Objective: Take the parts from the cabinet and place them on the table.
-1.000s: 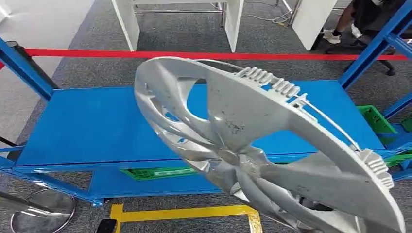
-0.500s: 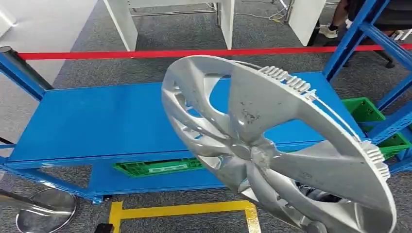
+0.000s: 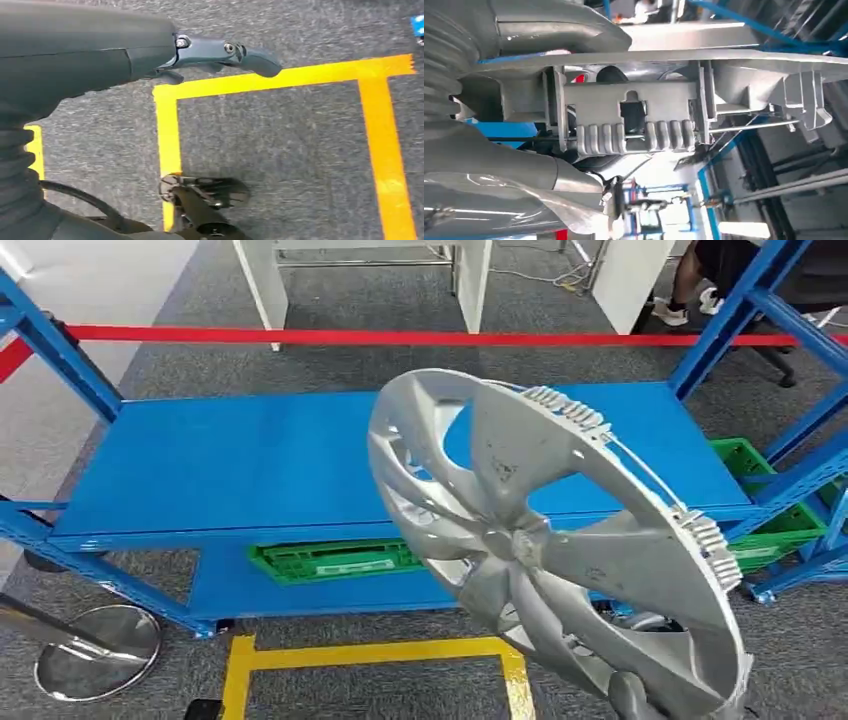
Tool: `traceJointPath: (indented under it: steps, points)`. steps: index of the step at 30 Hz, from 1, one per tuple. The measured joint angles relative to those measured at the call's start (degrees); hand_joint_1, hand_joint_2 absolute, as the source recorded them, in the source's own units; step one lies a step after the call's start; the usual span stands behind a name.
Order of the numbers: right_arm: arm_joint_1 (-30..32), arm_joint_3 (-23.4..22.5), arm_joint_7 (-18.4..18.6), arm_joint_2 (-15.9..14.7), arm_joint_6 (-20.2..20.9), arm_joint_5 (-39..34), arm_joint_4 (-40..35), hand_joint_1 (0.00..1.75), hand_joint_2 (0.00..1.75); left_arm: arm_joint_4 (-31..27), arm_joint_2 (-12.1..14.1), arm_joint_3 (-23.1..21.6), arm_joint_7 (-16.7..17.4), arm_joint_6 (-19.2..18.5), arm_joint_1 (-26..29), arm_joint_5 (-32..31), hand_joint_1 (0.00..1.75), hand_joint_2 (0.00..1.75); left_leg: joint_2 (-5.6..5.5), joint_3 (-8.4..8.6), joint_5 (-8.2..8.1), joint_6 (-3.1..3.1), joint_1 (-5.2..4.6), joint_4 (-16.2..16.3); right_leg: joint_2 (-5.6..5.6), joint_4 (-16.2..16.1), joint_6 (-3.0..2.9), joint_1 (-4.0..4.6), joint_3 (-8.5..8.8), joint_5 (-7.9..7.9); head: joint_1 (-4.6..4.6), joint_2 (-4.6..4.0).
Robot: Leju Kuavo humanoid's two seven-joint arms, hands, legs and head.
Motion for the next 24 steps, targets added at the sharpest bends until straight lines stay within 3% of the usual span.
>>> traceJointPath:
  steps: [1, 2, 3, 4, 5, 6, 7, 9, 10, 11, 12, 13, 15, 16, 17, 18, 20, 22, 24]
  points:
    - [0.0, 0.1, 0.0, -0.2, -0.3, 0.1, 0.2, 1.75, 1.75, 0.0, 0.0, 0.1, 0.0, 0.0, 0.0, 0.0, 0.0, 1.75, 0.07, -0.76, 0.48, -0.05, -0.04, 0.2, 0.0, 2.5, 0.13, 0.01, -0.16, 0.15, 0.07, 0.0]
    - [0.0, 0.3, 0.0, -0.4, -0.9, 0.3, 0.4, 1.75, 1.75, 0.0, -0.1, 0.2, 0.0, 0.0, 0.0, -0.2, 0.0, 1.75, 0.2, -1.67, 0.87, -0.1, -0.05, 0.5, -0.01, 2.9, 0.19, 0.0, 0.67, 1.86, 0.02, 0.0]
    - [0.0, 0.7, 0.0, -0.6, -1.6, 0.7, 0.5, 1.75, 1.75, 0.0, -0.2, 0.2, 0.0, 0.0, 0.0, -0.3, 0.0, 1.75, 0.29, -2.56, 1.23, -0.16, -0.04, 0.9, -0.03, 1.1, 0.25, 0.0, 2.61, 4.32, 0.04, 0.0]
    - [-0.1, 1.0, 0.0, -1.0, -2.1, 0.7, 0.7, 1.75, 1.75, 0.0, -0.2, 0.2, 0.0, 0.1, -0.1, -0.4, 0.0, 1.75, 0.29, -3.39, 1.52, -0.31, -0.01, 1.4, -0.08, -2.9, 0.15, -0.01, 5.65, 6.58, 0.02, 0.0]
    - [0.0, 1.2, 0.0, -1.2, -2.3, 0.3, 0.7, 1.75, 1.75, 0.0, -0.3, 0.3, 0.0, 0.1, -0.2, -0.4, 0.0, 1.75, 0.26, -3.79, 1.68, -0.47, -0.01, 1.9, -0.13, -8.0, -0.01, -0.02, 9.22, 7.47, 0.07, 0.0]
    - [-0.2, 1.4, 0.0, -1.6, -2.4, -0.1, 0.7, 1.75, 1.75, 0.0, -0.3, 0.4, 0.0, 0.2, -0.2, -0.4, 0.0, 1.75, 0.24, -4.37, 1.88, -0.77, -0.19, 2.4, -0.13, -13.1, -0.19, 0.06, 12.21, 5.36, 0.07, 0.0]
    - [-0.2, 1.7, 0.0, -1.7, -2.3, -0.8, 0.6, 1.75, 1.75, 0.0, -0.4, 0.4, 0.0, 0.2, -0.2, -0.5, 0.0, 1.75, 0.2, -4.7, 2.19, -1.06, -0.31, 2.9, -0.03, -15.9, -0.53, 0.19, 14.44, 4.66, -0.09, 0.0]
    - [-0.3, 2.2, 0.0, -2.0, -1.8, -2.0, 0.6, 1.75, 1.75, 0.0, -0.5, 0.5, 0.0, 0.5, -0.3, -0.6, 0.0, 1.75, 0.22, -5.26, 3.25, -1.56, -0.23, 2.9, 0.04, -16.0, -0.78, 0.35, 13.59, 4.51, 0.02, 0.0]
    - [-0.3, 2.3, -0.1, -2.1, -1.6, -2.3, 0.6, 1.75, 1.75, 0.0, -0.5, 0.6, 0.0, 0.6, -0.3, -0.6, 0.0, 1.75, 0.17, -5.59, 3.75, -1.87, -0.27, 2.9, 0.03, -16.0, -1.19, 0.34, 13.22, 4.77, -0.07, 0.0]
    - [-0.4, 2.4, 0.0, -2.1, -1.5, -2.4, 0.6, 1.75, 1.75, 0.0, -0.4, 0.6, 0.0, 0.6, -0.2, -0.6, 0.0, 1.75, -0.09, -6.18, 3.46, -2.13, -0.28, 3.2, -0.24, -16.5, -1.85, -0.32, 12.24, 5.57, 0.08, 0.0]
    - [-0.5, 2.5, 0.0, -2.2, -1.5, -2.5, 0.6, 1.75, 1.75, 0.0, -0.5, 0.6, 0.0, 0.7, -0.2, -0.6, 0.0, 1.75, -0.41, -6.72, 0.72, -2.67, -0.23, 4.4, -0.24, -16.4, -2.18, -0.19, 12.08, 6.18, -0.02, 0.0]
    - [-0.5, 2.7, 0.0, -2.2, -1.4, -2.5, 0.6, 1.75, 1.75, 0.0, -0.5, 0.6, 0.0, 0.7, -0.2, -0.6, 0.0, 1.75, -0.45, -7.36, -3.08, -2.95, 0.01, 7.4, -0.38, -16.4, -2.76, -0.19, 10.87, 6.81, -0.37, 0.0]
    - [-0.6, 2.9, 0.0, -2.3, -1.4, -2.5, 0.6, 1.75, 1.75, 0.0, -0.5, 0.6, 0.0, 0.7, -0.2, -0.4, 0.0, 1.75, -0.45, -8.73, -8.77, -3.36, 0.27, 15.5, -0.44, -16.0, -2.84, -0.09, 9.67, 7.95, -0.44, 0.0]
    - [-0.8, 3.0, 0.0, -2.3, -1.5, -2.2, 0.6, 1.75, 1.75, 0.0, -0.5, 0.6, 0.0, 0.7, -0.2, -0.4, 0.0, 1.75, -0.45, -8.93, -9.31, -3.48, 0.33, 18.7, -0.47, -15.6, -2.82, -0.08, 8.67, 8.43, -0.5, 0.0]
    - [-0.9, 3.2, 0.0, -2.4, -1.7, -1.8, 0.7, 1.75, 1.75, 0.0, -0.5, 0.6, -0.1, 0.5, -0.2, -0.4, 0.0, 1.75, -0.45, -8.37, -8.11, -3.53, 0.42, 19.5, -0.49, -15.2, -2.78, -0.08, 7.67, 8.85, -0.52, 0.0]
    - [-1.0, 3.4, 0.0, -2.5, -1.9, -1.5, 0.8, 1.75, 1.75, 0.0, -0.5, 0.7, -0.2, 0.4, -0.2, -0.2, 0.0, 1.75, -0.46, -6.66, -5.69, -3.54, 0.55, 18.1, -0.5, -14.7, -2.7, -0.08, 6.55, 9.28, -0.5, 0.0]
    - [-1.1, 3.8, 0.0, -2.7, -2.4, -1.2, 1.0, 1.75, 1.75, 0.0, -0.5, 0.8, -0.3, 0.1, -0.3, 0.0, 0.0, 1.75, -0.53, -1.05, -2.02, -3.31, 0.7, 10.0, -0.36, -13.8, -2.4, -0.09, 4.79, 10.02, -0.53, 0.0]
    - [-1.2, 4.2, 0.0, -3.0, -2.8, -1.0, 1.0, 1.75, 1.75, 0.0, -0.5, 1.1, -0.4, -0.1, -0.5, 0.5, 0.0, 1.75, -0.91, 3.86, -4.24, -2.92, 0.48, 1.2, -0.26, -13.3, -1.78, 0.21, 3.89, 10.84, -0.44, 0.0]
    - [-1.7, 4.7, 0.0, -3.5, -3.3, -0.9, 1.0, 1.75, 1.75, 0.0, -0.5, 1.9, -0.7, -0.5, -0.6, 1.5, 0.0, 1.75, -0.93, 3.26, -4.02, -2.53, 0.28, 0.9, -0.35, -13.8, -1.18, 0.08, 3.49, 12.21, -0.5, 0.0]
